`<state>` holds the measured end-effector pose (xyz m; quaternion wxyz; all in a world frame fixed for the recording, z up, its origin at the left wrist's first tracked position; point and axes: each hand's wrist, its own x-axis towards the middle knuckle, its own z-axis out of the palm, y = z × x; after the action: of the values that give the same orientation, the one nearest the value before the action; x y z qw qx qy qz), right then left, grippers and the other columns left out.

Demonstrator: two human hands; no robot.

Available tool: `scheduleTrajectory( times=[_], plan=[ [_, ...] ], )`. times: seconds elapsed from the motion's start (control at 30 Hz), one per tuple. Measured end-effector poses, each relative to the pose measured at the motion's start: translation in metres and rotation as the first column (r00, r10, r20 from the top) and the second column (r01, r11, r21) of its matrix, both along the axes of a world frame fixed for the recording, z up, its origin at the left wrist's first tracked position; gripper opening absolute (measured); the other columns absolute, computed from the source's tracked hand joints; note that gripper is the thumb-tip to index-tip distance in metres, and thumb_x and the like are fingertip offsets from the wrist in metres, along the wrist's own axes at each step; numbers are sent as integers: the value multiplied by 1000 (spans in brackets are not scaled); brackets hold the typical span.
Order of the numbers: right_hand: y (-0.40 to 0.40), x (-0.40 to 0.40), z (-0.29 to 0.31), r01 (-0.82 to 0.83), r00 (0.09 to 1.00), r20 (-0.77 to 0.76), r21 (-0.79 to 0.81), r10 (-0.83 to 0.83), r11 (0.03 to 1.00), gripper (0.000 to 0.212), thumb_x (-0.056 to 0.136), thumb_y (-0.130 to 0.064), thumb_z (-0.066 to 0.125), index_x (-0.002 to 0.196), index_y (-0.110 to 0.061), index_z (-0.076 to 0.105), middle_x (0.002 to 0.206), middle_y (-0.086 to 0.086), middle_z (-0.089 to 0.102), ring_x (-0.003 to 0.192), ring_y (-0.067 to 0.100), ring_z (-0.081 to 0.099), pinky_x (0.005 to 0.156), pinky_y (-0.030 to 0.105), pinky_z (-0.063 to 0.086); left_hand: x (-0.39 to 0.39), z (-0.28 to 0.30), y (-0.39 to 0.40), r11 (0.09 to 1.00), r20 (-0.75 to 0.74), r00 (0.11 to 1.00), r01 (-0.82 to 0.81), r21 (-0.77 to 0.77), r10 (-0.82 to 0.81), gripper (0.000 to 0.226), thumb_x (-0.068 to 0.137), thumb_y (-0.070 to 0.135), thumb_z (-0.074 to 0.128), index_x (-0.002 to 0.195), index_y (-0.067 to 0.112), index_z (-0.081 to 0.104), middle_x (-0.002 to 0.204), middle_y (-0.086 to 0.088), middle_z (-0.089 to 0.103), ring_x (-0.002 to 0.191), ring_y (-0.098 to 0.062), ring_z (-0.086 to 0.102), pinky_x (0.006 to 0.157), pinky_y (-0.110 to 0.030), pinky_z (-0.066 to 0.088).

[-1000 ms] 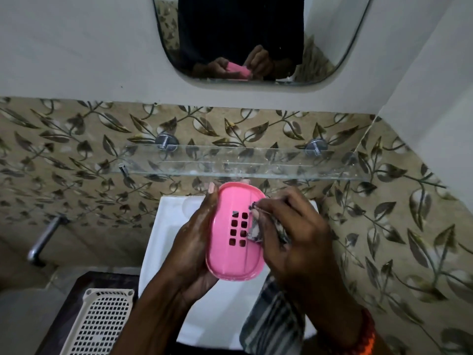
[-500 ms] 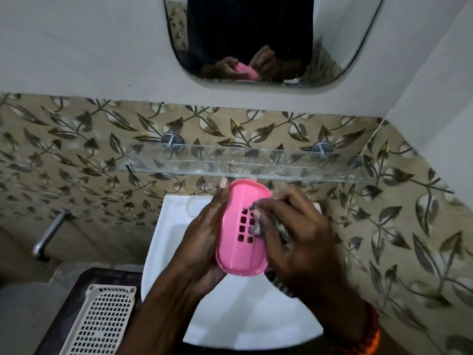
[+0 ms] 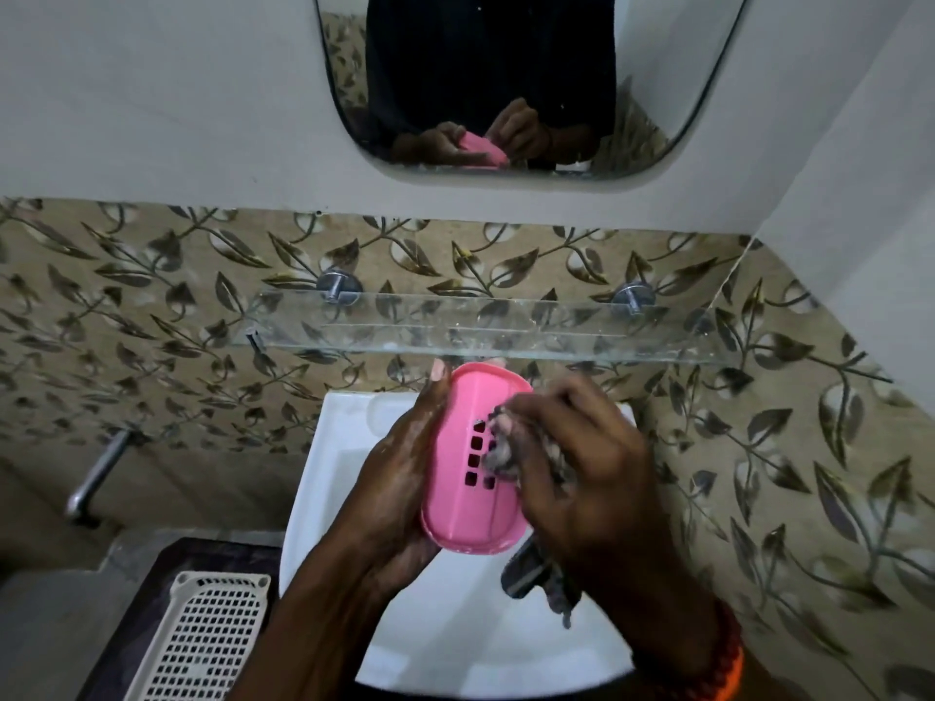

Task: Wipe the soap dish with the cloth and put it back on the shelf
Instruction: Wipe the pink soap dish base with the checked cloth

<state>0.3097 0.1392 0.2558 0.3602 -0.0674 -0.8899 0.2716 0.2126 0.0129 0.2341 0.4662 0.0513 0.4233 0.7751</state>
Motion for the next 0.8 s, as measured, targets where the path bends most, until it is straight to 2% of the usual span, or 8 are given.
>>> scheduleTrajectory(
  times=[0.1,0.23,0.37,0.5,0.6,0.7,0.77,0.8],
  plan=[
    [6,-7,7,83,996,-7,-31,-83,996,10,91,2,70,99,-3,72,91,5,59,81,7,52,76,3,39,3,1,5,998,-27,998,-58,-39,57,56,85,57,61,121,15,74,113,-19,76,93,-33,74,87,-54,58],
    [-25,14,-3,-105,989,99,-7,105,994,10,92,-2,67,100,-6,71,94,4,58,84,12,59,77,14,47,-11,4,4,1000,63,998,-29,6,28,82,82,65,66,137,4,60,125,-27,67,88,-34,70,66,-41,61],
    [-7,4,8,2,997,74,-150,9,989,11,92,-6,70,99,-14,72,91,-2,60,84,0,58,73,5,43,-3,3,9,999,-12,999,-31,37,31,68,80,64,57,121,13,75,122,-25,71,96,-35,71,90,-52,56],
    [-24,-2,17,-36,992,105,-232,62,972,6,96,-19,67,98,-21,71,93,-8,63,90,2,60,80,18,50,-1,8,20,992,-18,998,-50,120,53,65,91,64,47,137,20,64,122,-24,70,104,-34,70,93,-48,57],
    [-47,4,11,-102,980,122,-368,157,924,10,93,-21,65,100,-25,70,96,-13,66,96,6,64,81,28,56,-8,10,21,973,-120,982,-120,199,146,55,101,61,35,141,32,58,128,-26,66,111,-38,63,105,-57,45],
    [-46,10,8,-150,974,112,-332,197,931,15,91,-12,65,99,-22,72,98,-9,64,94,4,64,78,17,54,-16,12,17,967,-191,960,-165,193,202,55,99,60,31,137,33,61,122,-21,72,100,-33,71,90,-52,58],
    [-37,15,3,-176,937,246,-281,248,943,17,92,-10,59,100,-18,72,100,-3,59,90,4,63,75,8,51,-21,14,13,967,-195,961,-157,201,196,56,98,59,32,136,31,62,122,-20,72,99,-31,72,85,-48,61],
    [-30,18,-3,-166,905,360,-195,228,967,18,91,-14,56,100,-18,71,102,-3,55,90,5,61,76,11,52,-24,16,10,966,-187,965,-144,213,185,58,97,60,34,137,28,62,120,-19,72,98,-30,72,85,-48,61]
  ],
)
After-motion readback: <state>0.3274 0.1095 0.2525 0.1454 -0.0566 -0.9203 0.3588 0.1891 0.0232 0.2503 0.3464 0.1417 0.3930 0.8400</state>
